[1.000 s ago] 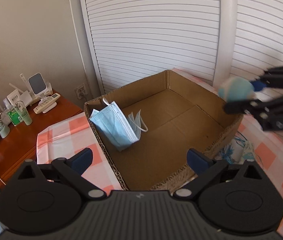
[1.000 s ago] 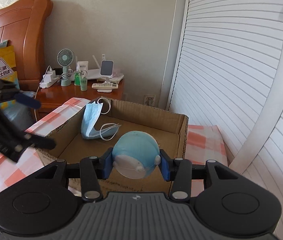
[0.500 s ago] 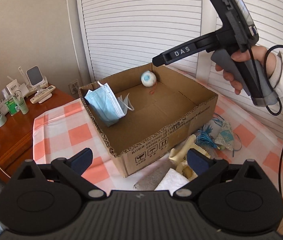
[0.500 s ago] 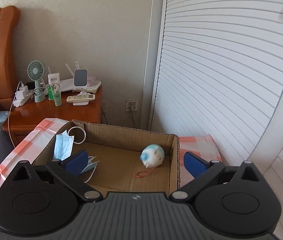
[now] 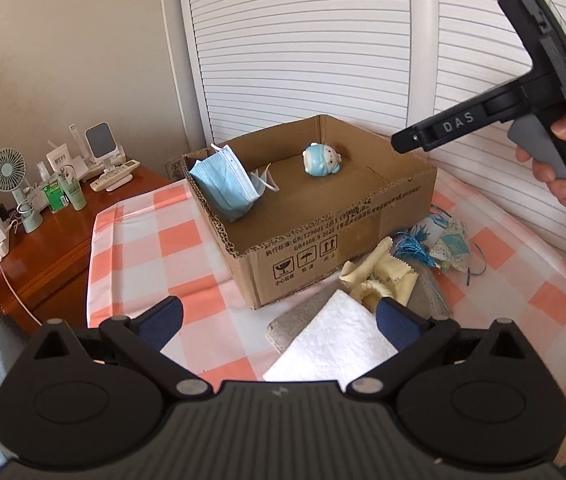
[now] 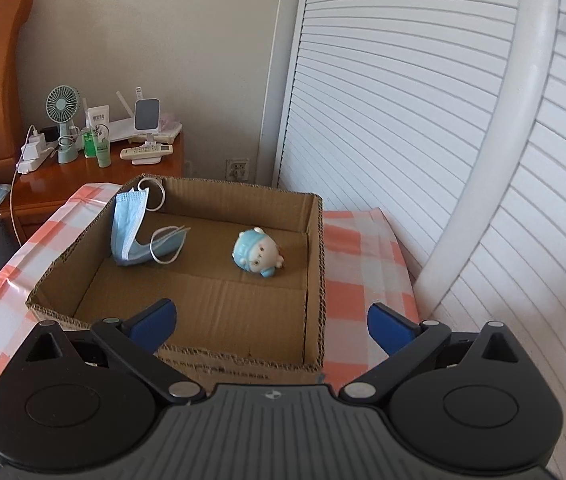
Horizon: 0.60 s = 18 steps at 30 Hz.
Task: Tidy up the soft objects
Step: 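Move the left gripper to the white cloth while the right gripper approaches the floral sachet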
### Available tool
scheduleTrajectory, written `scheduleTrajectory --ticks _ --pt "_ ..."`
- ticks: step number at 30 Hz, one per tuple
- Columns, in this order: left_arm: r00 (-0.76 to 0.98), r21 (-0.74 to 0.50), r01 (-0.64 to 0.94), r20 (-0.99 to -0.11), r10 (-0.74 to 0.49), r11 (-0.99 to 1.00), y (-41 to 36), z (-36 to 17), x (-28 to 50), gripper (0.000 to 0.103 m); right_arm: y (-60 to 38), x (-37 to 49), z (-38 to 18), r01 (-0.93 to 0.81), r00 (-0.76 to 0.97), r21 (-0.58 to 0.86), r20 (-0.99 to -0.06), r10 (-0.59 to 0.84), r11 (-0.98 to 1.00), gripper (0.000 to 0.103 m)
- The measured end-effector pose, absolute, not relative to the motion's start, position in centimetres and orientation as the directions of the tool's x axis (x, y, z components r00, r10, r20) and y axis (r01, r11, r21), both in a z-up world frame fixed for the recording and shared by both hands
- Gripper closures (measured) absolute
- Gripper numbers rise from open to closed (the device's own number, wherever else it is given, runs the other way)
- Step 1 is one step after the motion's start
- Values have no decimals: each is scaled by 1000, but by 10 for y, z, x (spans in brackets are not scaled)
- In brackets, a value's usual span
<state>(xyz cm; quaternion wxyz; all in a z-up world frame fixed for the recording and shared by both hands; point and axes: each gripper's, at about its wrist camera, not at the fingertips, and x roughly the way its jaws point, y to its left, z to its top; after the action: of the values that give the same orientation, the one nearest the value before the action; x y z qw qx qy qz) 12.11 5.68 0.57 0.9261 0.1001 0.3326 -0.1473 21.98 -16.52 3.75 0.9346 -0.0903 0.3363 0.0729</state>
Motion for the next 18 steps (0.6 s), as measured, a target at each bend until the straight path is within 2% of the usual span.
scheduleTrajectory --ticks 11,18 --pt "776 83 208 -620 -113 975 46 -8 92 1 -210 211 -23 -51 664 -63 -748 -14 997 0" --pt "767 36 172 -632 -111 984 38 -19 79 1 -217 233 -60 26 596 -37 -802 -45 999 0"
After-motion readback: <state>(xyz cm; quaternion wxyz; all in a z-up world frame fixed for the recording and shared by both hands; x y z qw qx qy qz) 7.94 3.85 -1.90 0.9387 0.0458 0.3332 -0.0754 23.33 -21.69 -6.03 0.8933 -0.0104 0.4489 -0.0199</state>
